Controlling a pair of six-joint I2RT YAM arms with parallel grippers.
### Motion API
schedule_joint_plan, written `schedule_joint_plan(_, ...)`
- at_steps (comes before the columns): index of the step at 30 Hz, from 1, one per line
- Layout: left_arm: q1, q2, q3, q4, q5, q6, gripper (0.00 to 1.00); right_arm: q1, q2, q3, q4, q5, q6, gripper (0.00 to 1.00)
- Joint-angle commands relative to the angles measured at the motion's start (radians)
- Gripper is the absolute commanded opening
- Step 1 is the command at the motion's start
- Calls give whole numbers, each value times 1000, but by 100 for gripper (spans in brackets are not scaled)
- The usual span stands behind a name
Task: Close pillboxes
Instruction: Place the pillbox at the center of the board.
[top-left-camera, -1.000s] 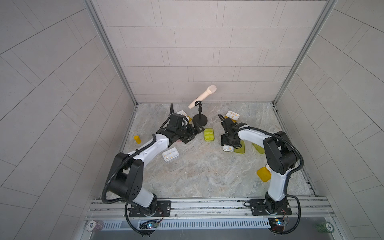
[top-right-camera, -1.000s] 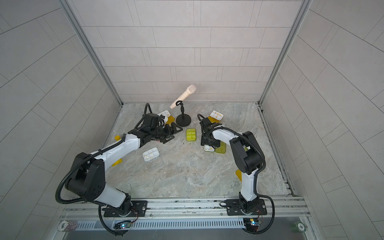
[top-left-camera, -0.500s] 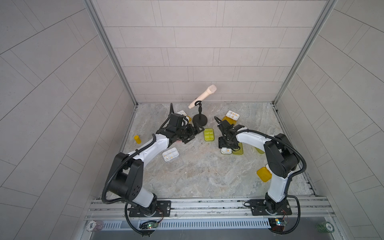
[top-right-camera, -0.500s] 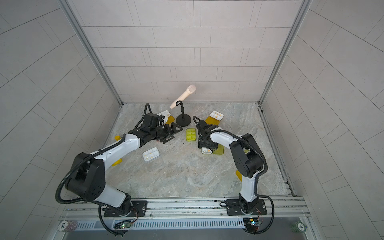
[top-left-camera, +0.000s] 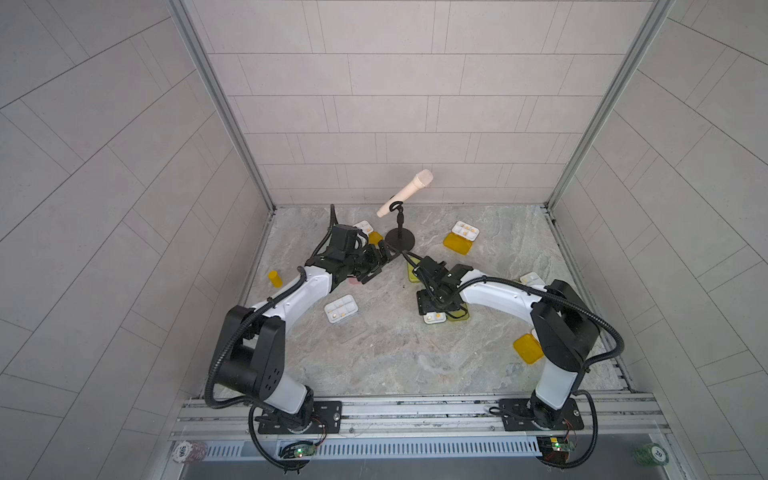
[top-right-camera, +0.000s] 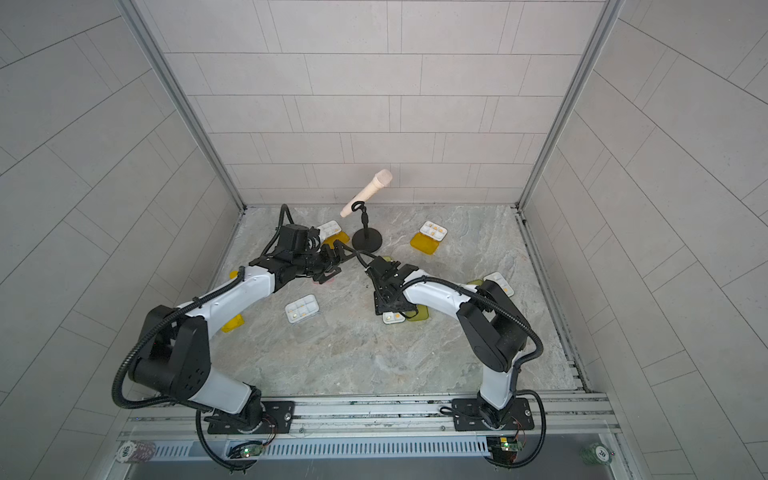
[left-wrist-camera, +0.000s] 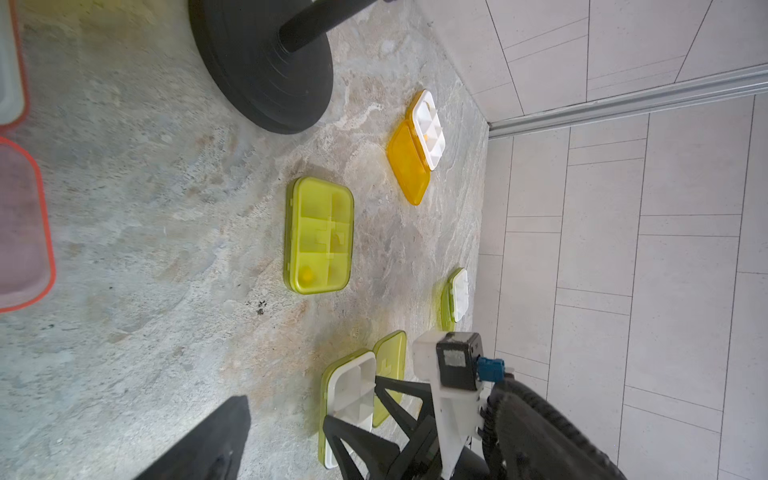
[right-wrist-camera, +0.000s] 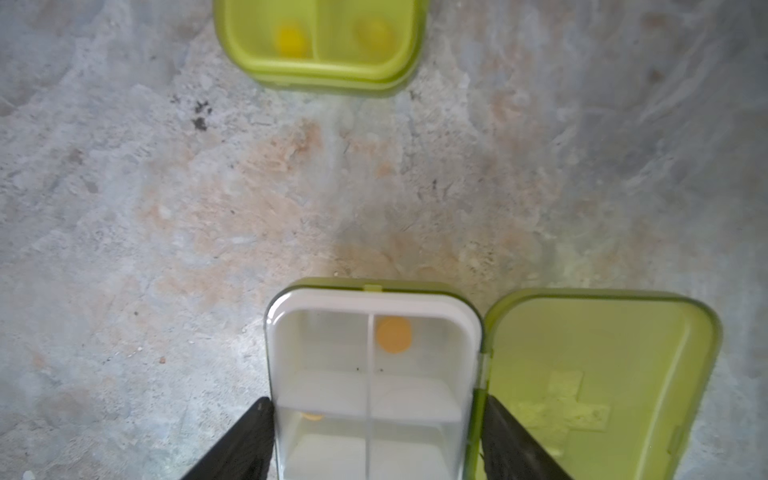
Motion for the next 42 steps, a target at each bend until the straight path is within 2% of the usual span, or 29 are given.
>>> schedule_joint_plan(1,1,-37,16,8,-2,1,97,25,5,-3,3,12,51,76)
schedule_joint_plan(6,1,-36,14,9,0,-2,97,73,19,-31,46,20,114,75)
schedule_joint_plan(19,1,-30,9,15,3,-11,97,79,78,-15,45,37,153,75)
schedule_joint_plan(25,1,-25,8,18,4,-15,97,78,66,-20,42,30,154,81)
schedule_joint_plan(35,-5,-11,-14,20,-18,-43,97,79,-77,-36,-5,36,124,86)
schedule_joint_plan(42,-40,23,-21,22,-13,-64,97,46,-251,-120,-30,87,11,87)
